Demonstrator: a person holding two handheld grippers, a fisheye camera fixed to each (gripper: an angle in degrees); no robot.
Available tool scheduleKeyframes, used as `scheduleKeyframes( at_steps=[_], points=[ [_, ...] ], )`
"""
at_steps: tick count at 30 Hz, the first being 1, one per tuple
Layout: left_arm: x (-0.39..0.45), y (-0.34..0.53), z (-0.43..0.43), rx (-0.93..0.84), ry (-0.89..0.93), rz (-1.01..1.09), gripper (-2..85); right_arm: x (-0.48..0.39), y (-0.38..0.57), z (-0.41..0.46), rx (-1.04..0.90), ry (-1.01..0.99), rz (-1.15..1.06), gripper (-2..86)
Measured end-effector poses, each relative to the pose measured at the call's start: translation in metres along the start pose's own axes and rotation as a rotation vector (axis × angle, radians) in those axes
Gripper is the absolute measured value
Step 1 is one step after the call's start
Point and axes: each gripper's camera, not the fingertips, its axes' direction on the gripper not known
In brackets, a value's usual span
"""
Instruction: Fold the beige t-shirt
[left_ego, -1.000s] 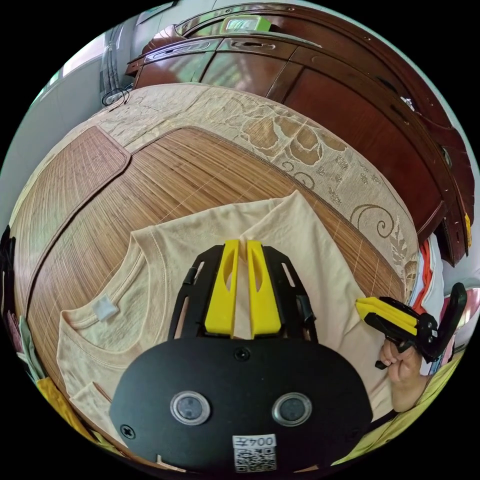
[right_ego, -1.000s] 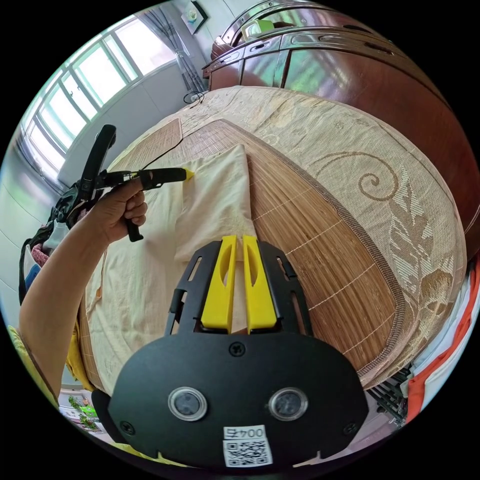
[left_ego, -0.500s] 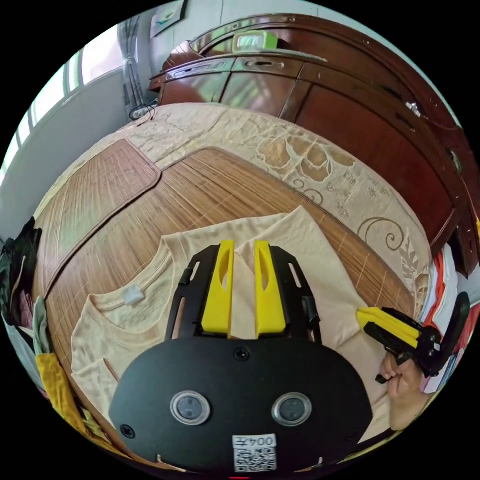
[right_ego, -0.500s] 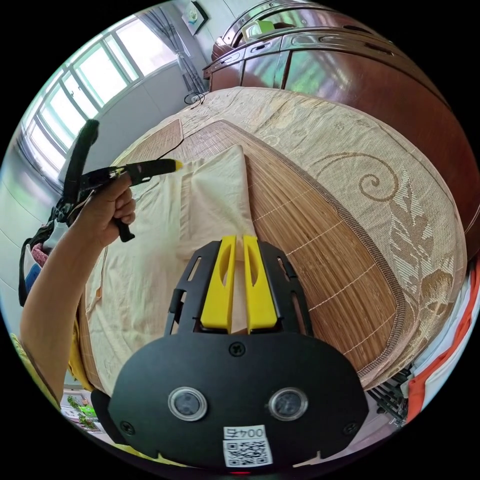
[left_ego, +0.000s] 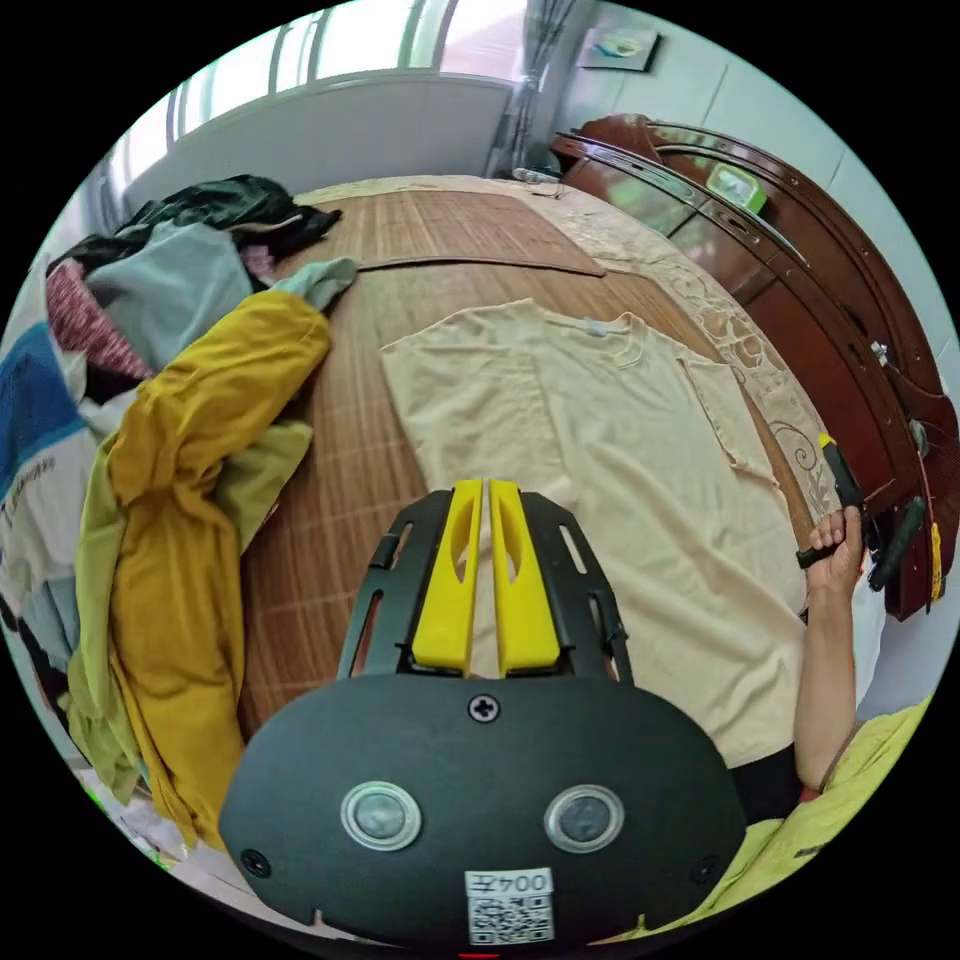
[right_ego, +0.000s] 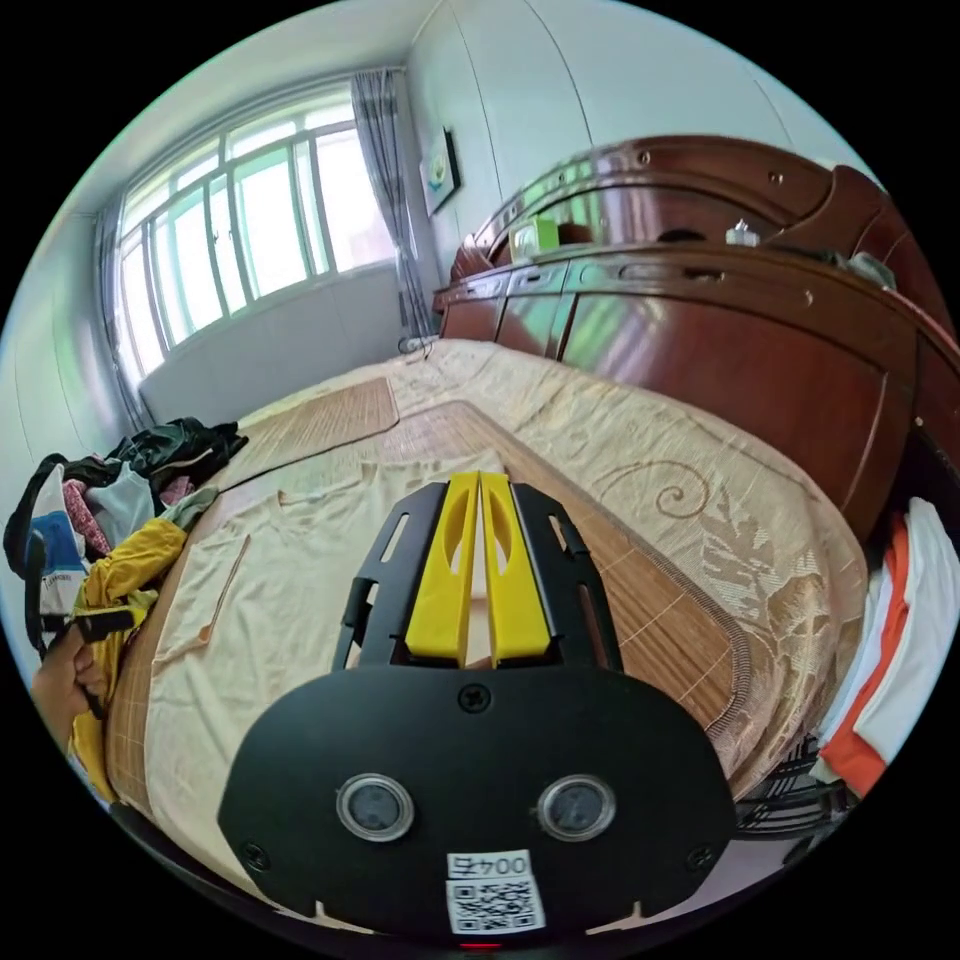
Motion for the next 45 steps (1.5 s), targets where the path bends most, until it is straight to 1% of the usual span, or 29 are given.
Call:
scheduleKeyframes(
  at_steps=[2, 6, 7, 9, 12, 13, 17, 19, 21, 24, 26, 28, 33, 35, 37, 41, 45],
  points=[
    [-0.011, 0.025, -0.007, -0.022, -0.008, -0.004, 1.6, -0.013, -0.002, -0.032, 0.057, -0.034, 0.022, -0.4],
    [-0.015, 0.053, -0.013, -0.037, -0.030, 0.023, 2.1, -0.019, -0.009, -0.070, 0.061, -0.126, 0.081, -0.7],
    [-0.014, 0.053, -0.014, -0.034, -0.040, 0.031, 2.2, -0.017, -0.008, -0.079, 0.041, -0.159, 0.101, -0.7],
    [-0.008, 0.043, -0.017, -0.002, -0.117, 0.077, 2.5, -0.014, -0.004, -0.091, 0.003, -0.198, 0.113, -0.7],
    [-0.006, 0.021, -0.012, -0.004, -0.212, 0.100, 2.9, -0.011, 0.012, -0.112, -0.054, -0.213, 0.062, -0.7],
    [-0.008, 0.017, -0.010, -0.008, -0.219, 0.095, 3.0, -0.010, 0.020, -0.122, -0.070, -0.208, 0.031, -0.7],
    [-0.028, -0.001, -0.001, -0.056, -0.162, 0.068, 3.4, -0.004, 0.050, -0.141, -0.149, -0.184, -0.061, -0.7],
    [-0.047, 0.000, -0.008, -0.038, -0.108, 0.025, 3.4, 0.000, 0.059, -0.139, -0.209, -0.190, -0.089, -0.6],
    [-0.074, 0.004, -0.018, -0.028, -0.008, -0.059, 3.8, 0.003, 0.066, -0.130, -0.279, -0.191, -0.120, -0.3],
    [-0.100, 0.005, -0.038, -0.024, 0.041, -0.086, 5.4, 0.008, 0.064, -0.102, -0.436, -0.245, -0.164, 0.9],
    [-0.114, 0.002, -0.057, 0.019, 0.031, -0.091, 6.1, 0.013, 0.049, -0.067, -0.578, -0.325, -0.187, 5.4],
    [-0.127, -0.010, -0.071, 0.037, 0.032, -0.100, 6.2, 0.019, 0.031, -0.036, -0.655, -0.342, -0.170, 6.2],
    [-0.131, -0.073, -0.072, -0.015, 0.029, -0.035, 7.1, 0.029, -0.029, 0.060, -0.740, -0.446, -0.121, 4.8],
    [-0.133, -0.094, -0.064, -0.039, 0.037, -0.031, 7.6, 0.027, -0.051, 0.116, -0.794, -0.450, -0.122, 7.9],
    [-0.138, -0.113, -0.058, -0.052, 0.042, -0.051, 8.2, 0.028, -0.067, 0.150, -0.789, -0.431, -0.109, 10.4],
    [-0.155, -0.147, -0.054, -0.047, 0.075, -0.105, 9.6, 0.039, -0.104, 0.206, -0.689, -0.277, -0.103, 12.0],
    [-0.176, -0.166, -0.059, -0.031, 0.066, -0.182, 11.0, 0.051, -0.118, 0.256, -0.725, -0.242, -0.092, 12.0]
  ],
)
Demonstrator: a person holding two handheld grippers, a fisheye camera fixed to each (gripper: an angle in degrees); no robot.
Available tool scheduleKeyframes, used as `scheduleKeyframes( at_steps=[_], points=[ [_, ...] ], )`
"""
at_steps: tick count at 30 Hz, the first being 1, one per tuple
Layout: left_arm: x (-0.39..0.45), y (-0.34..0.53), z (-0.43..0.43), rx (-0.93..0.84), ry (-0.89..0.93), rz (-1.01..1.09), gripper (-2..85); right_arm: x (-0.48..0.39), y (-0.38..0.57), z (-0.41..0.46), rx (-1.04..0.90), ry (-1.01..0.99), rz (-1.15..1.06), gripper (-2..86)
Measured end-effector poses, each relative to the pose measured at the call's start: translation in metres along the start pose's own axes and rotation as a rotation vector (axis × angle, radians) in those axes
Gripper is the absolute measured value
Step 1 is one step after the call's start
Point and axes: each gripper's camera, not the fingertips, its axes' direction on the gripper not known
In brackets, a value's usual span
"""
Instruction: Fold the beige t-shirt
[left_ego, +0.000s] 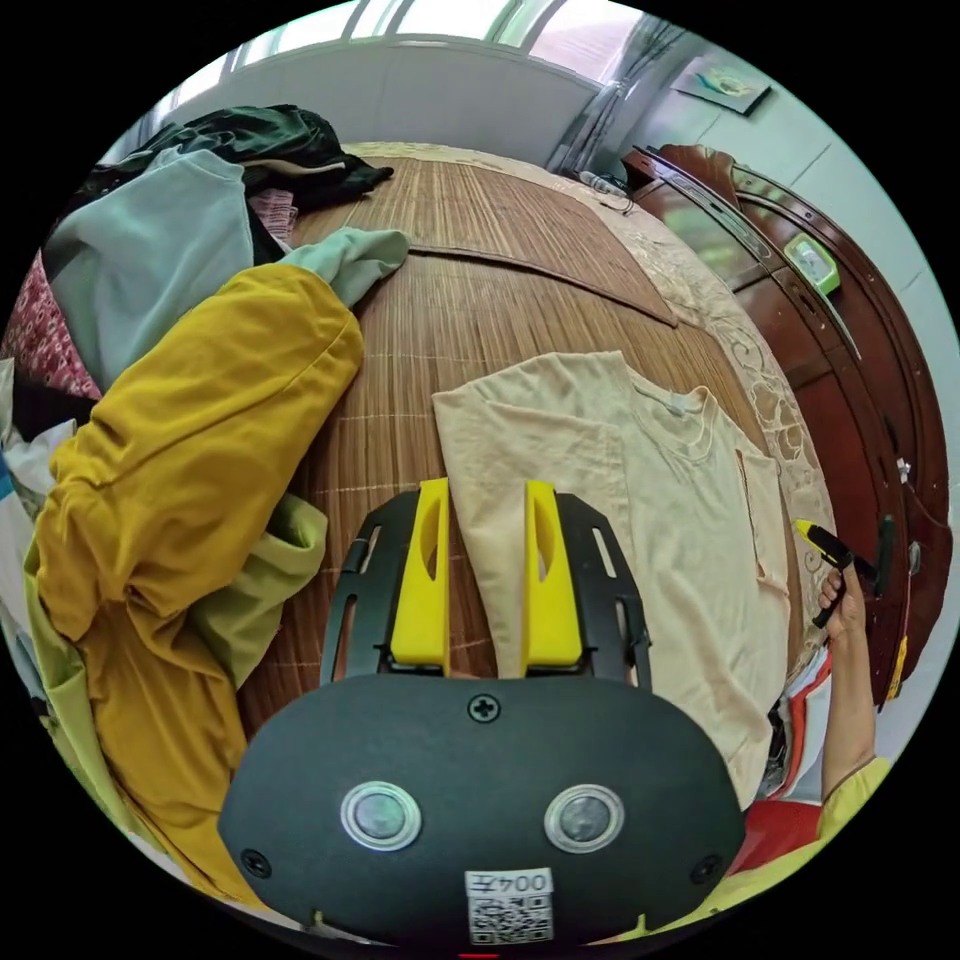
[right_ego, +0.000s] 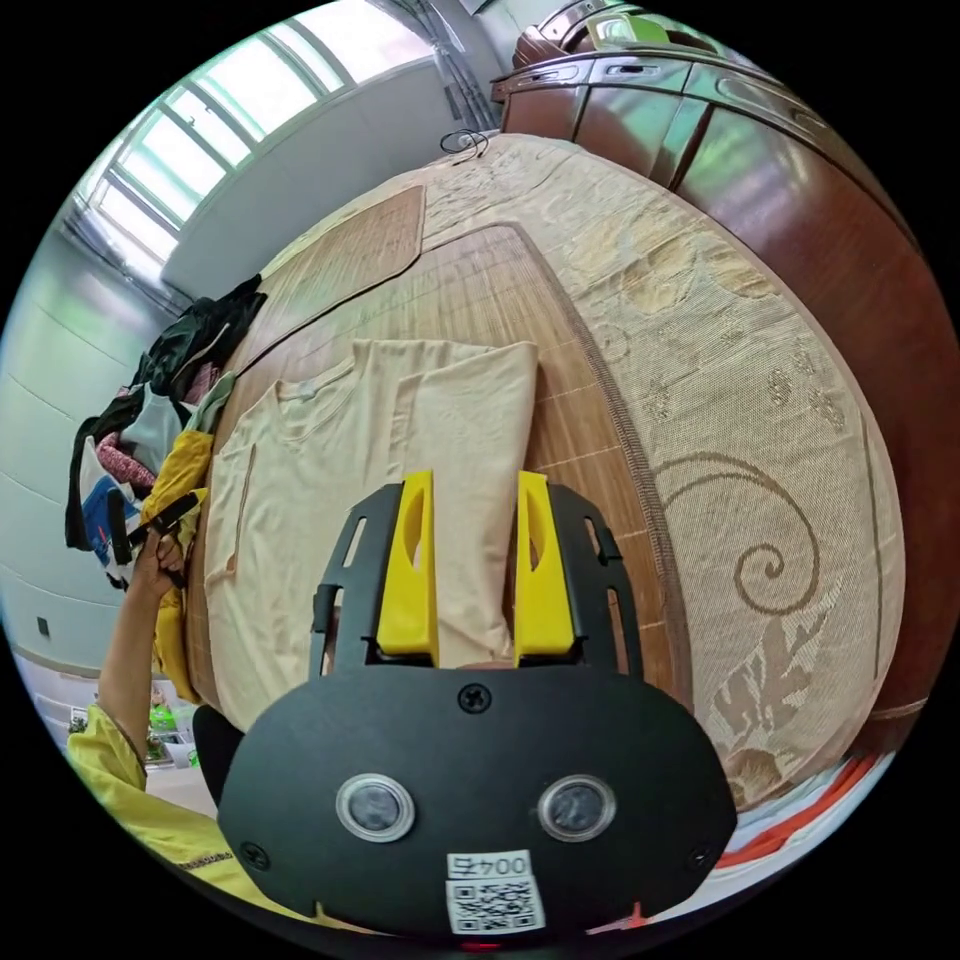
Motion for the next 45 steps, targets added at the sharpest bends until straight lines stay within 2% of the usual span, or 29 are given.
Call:
scheduleKeyframes(
  at_steps=[4, 10, 12, 15, 25, 28, 31, 34, 37, 41, 45],
  points=[
    [-0.008, -0.014, 0.002, -0.008, -0.027, -0.008, 11.9, 0.026, -0.029, 0.033, -0.040, -0.001, 0.034, 11.4],
    [-0.001, -0.021, 0.004, -0.011, 0.066, 0.031, 8.4, 0.016, -0.052, 0.054, -0.025, 0.031, -0.031, 9.3],
    [0.012, -0.015, -0.002, 0.015, 0.026, 0.112, 4.8, 0.005, -0.059, 0.060, -0.042, 0.075, -0.066, 7.5],
    [0.018, -0.007, -0.015, 0.069, -0.002, 0.118, 2.9, -0.011, -0.067, 0.071, -0.060, 0.125, -0.121, 4.4],
    [0.028, -0.048, -0.042, 0.134, -0.102, 0.208, 1.6, -0.038, -0.131, 0.096, 0.036, 0.187, -0.143, 3.8],
    [0.036, -0.062, -0.050, 0.192, -0.161, 0.198, 2.0, -0.050, -0.155, 0.098, 0.081, 0.261, -0.162, 3.7],
    [0.047, -0.062, -0.052, 0.160, -0.251, 0.180, 2.6, -0.063, -0.165, 0.101, 0.043, 0.391, -0.198, 4.2],
    [0.052, -0.037, -0.091, 0.223, -0.161, 0.183, 4.1, -0.070, -0.135, 0.063, 0.149, 0.455, -0.209, 3.6],
    [0.056, 0.020, -0.150, 0.283, -0.029, 0.234, 5.1, -0.073, -0.071, 0.021, 0.136, 0.358, -0.292, 4.1],
    [0.059, 0.145, -0.217, 0.191, 0.132, 0.275, 5.2, -0.061, 0.062, -0.035, 0.054, 0.193, -0.340, 5.6],
    [0.065, 0.296, -0.264, 0.082, 0.130, 0.242, 4.7, -0.028, 0.179, -0.091, 0.016, 0.167, -0.253, 6.4]
  ],
)
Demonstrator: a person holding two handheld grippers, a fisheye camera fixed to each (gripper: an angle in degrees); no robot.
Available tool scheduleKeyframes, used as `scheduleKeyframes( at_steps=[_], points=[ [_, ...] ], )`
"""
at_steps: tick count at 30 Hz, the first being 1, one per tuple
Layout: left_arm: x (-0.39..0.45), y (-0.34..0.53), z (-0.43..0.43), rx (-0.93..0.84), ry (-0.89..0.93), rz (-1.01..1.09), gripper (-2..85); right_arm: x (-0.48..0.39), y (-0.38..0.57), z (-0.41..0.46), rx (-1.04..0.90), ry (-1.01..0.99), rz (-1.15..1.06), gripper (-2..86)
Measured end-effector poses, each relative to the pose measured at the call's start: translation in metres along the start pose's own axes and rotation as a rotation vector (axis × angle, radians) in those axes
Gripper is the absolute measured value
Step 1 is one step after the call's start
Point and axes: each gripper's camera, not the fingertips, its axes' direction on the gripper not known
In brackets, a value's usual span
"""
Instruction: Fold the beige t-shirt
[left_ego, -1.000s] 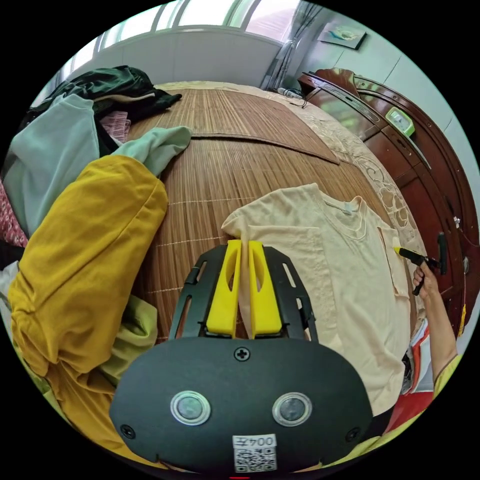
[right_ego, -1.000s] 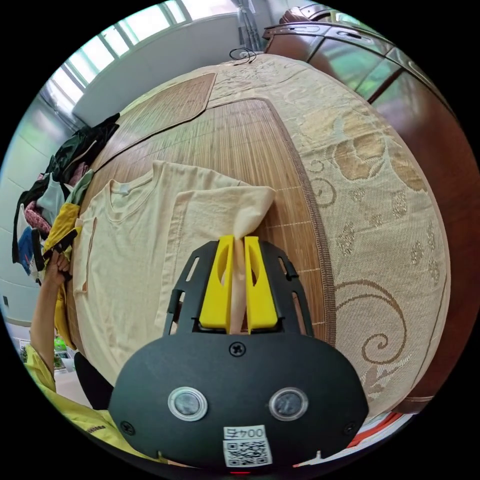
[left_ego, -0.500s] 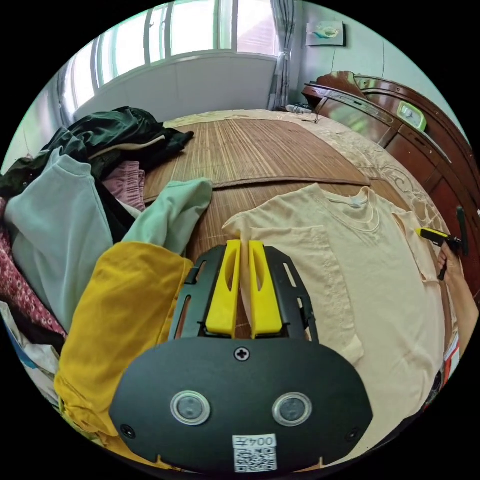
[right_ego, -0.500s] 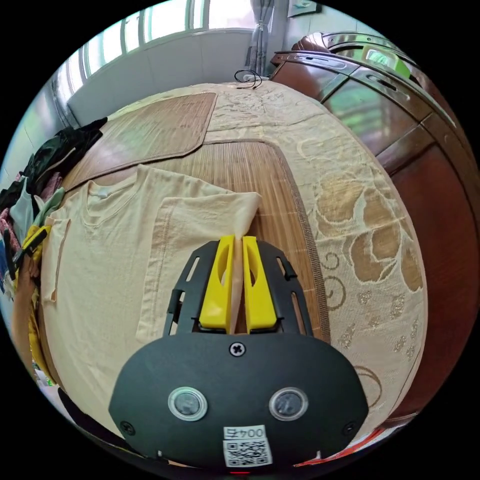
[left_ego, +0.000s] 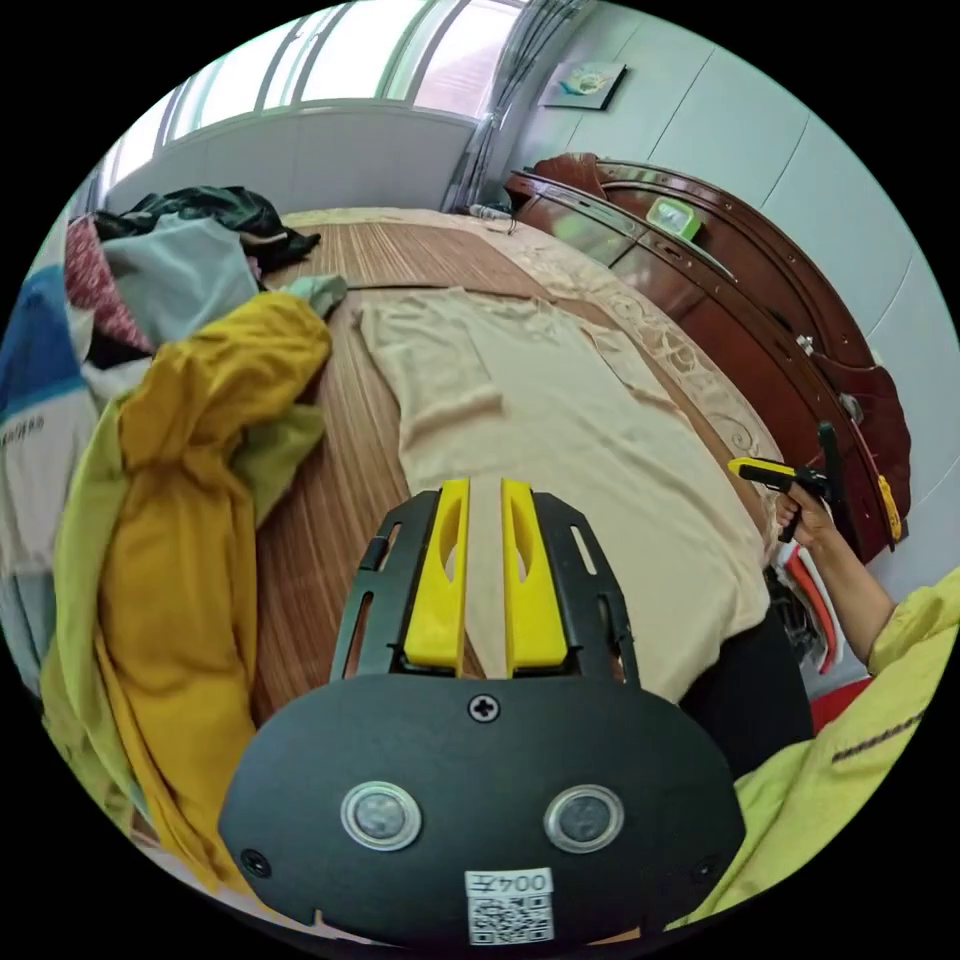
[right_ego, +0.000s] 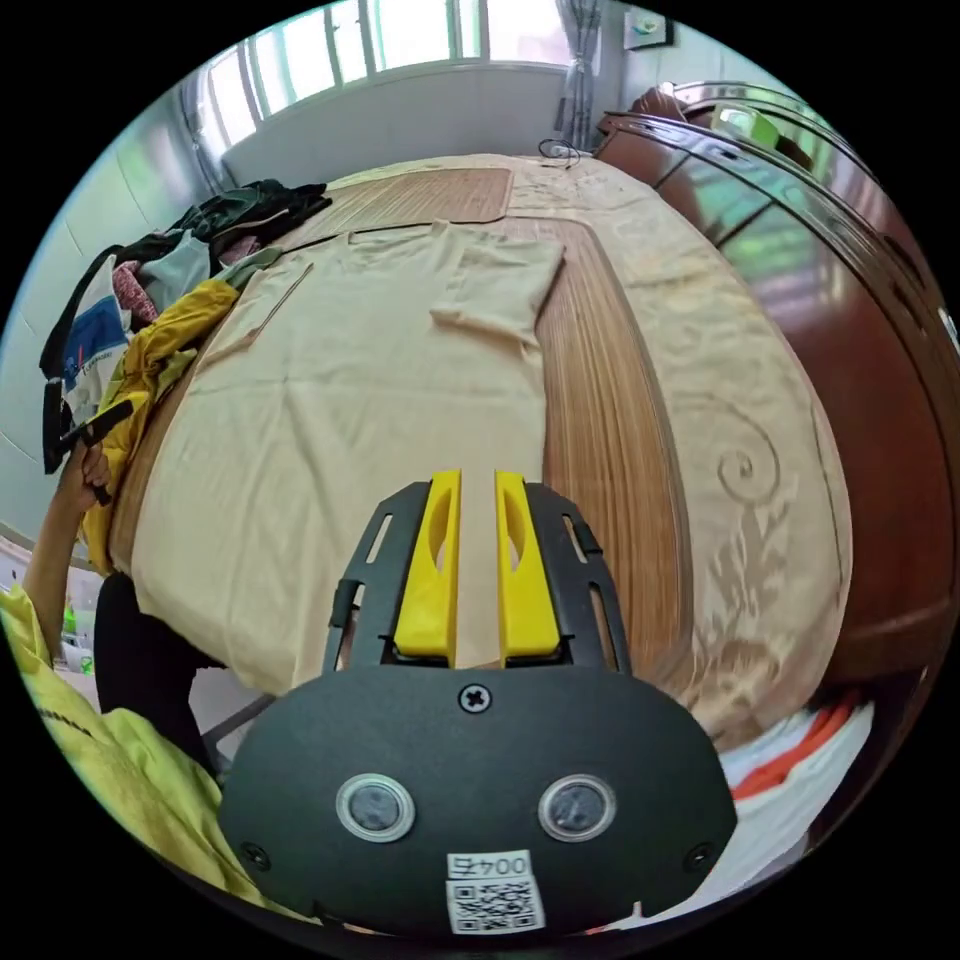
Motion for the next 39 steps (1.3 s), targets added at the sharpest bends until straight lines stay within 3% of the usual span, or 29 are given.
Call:
scheduleKeyframes(
  at_steps=[3, 7, 16, 24, 31, 39],
  points=[
    [0.034, 0.075, -0.028, -0.029, -0.021, -0.034, 4.2, 0.030, 0.090, -0.052, 0.028, -0.074, 0.196, 4.6],
    [0.057, 0.131, -0.053, -0.039, -0.041, -0.103, 4.0, 0.054, 0.184, -0.103, 0.094, -0.320, 0.395, 3.8],
    [0.089, 0.185, -0.056, -0.208, -0.040, -0.138, 6.7, 0.027, 0.242, -0.166, 0.179, -0.519, 0.441, 4.9],
    [0.100, 0.180, -0.044, -0.284, -0.076, -0.162, 7.0, 0.024, 0.251, -0.211, 0.173, -0.428, 0.370, 5.6],
    [0.109, 0.179, -0.056, -0.290, -0.124, -0.143, 4.0, 0.057, 0.275, -0.209, 0.145, -0.366, 0.458, 7.4],
    [0.080, 0.189, -0.088, -0.283, -0.015, -0.227, 1.8, 0.094, 0.264, -0.197, 0.089, -0.278, 0.448, 5.7]
  ],
)
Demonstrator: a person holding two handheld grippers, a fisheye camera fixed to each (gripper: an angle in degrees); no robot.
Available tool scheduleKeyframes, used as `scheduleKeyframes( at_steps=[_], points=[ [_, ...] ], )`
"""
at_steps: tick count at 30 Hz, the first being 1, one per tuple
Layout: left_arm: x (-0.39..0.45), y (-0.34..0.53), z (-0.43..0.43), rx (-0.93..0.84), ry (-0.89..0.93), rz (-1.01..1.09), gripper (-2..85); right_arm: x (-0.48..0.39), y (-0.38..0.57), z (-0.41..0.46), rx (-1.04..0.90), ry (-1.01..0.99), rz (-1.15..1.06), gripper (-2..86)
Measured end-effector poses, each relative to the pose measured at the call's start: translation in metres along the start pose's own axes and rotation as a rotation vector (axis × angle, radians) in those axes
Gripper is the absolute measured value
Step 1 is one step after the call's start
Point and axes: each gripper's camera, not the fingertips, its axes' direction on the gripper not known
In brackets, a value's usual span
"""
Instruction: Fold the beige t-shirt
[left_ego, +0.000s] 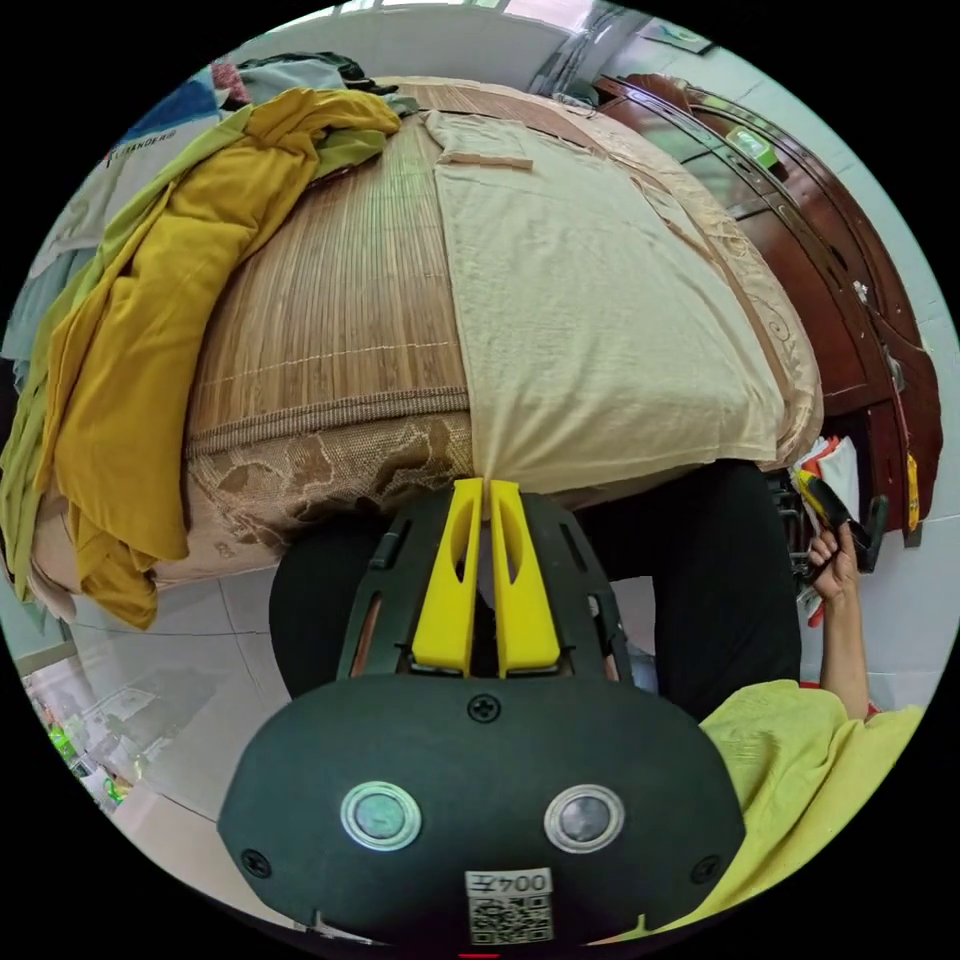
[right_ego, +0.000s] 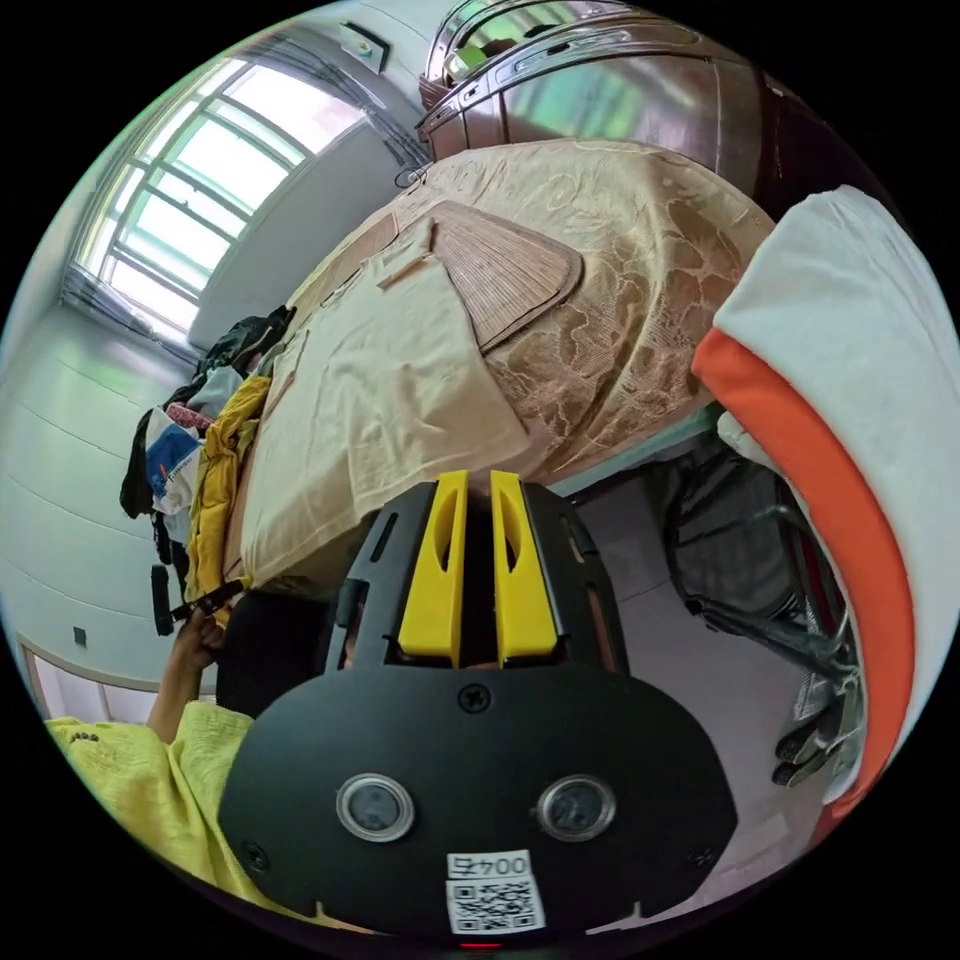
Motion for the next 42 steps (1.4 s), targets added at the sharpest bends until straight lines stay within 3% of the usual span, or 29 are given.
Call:
scheduleKeyframes(
  at_steps=[10, 19, 21, 22, 23, 32, 42],
  points=[
    [-0.044, 0.032, -0.033, 0.136, 0.217, -0.115, 1.4, 0.031, -0.069, 0.024, -0.097, -0.085, -0.041, 10.5],
    [-0.035, 0.034, -0.041, 0.121, 0.178, -0.119, 0.4, 0.035, -0.078, -0.001, -0.102, -0.271, -0.033, 4.1],
    [-0.029, 0.033, -0.041, 0.108, 0.146, -0.117, 0.4, 0.020, -0.076, -0.019, -0.060, -0.158, -0.106, 3.9],
    [-0.028, 0.033, -0.041, 0.105, 0.138, -0.118, 0.4, 0.021, -0.078, -0.015, -0.102, 0.000, -0.092, 3.9],
    [-0.024, 0.032, -0.041, 0.098, 0.124, -0.115, 0.4, 0.031, -0.081, -0.006, -0.155, 0.017, -0.059, 4.0],
    [-0.020, 0.041, -0.064, 0.128, 0.194, -0.077, 2.8, 0.057, -0.080, -0.041, -0.013, -0.272, 0.035, 8.4],
    [0.018, 0.016, -0.037, -0.014, 0.144, 0.000, 6.6, 0.040, -0.101, -0.044, -0.035, -0.275, 0.021, 11.6]
  ],
)
